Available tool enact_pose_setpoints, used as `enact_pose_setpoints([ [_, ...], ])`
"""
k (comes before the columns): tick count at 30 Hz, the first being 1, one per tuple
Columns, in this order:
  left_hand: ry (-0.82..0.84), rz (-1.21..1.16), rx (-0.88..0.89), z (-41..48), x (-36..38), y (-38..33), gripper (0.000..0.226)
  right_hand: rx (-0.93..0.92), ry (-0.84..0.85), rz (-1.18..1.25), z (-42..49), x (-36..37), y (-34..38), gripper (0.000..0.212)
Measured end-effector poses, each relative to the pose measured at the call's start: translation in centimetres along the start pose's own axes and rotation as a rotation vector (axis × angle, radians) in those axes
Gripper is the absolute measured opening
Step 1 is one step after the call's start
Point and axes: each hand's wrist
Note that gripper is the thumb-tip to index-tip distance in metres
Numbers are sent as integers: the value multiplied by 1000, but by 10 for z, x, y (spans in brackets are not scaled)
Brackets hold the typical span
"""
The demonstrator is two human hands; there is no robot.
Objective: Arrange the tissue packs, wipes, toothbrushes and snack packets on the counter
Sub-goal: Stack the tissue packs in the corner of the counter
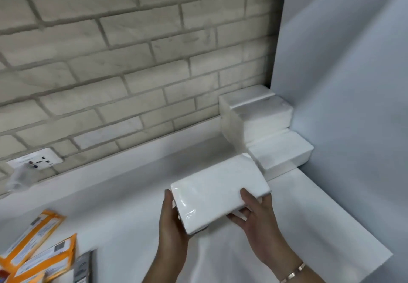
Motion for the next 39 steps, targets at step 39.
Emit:
enact_pose_setpoints([
  [39, 158, 91, -43, 166, 237, 75, 103, -469, -724, -447, 180, -107, 150, 56],
])
Point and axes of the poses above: each hand's wrist, its own z-axis towards the middle knuckle, its own x-axis out of the palm, y = z × x, and after that the axes turned 5 degrees about x, right-handed
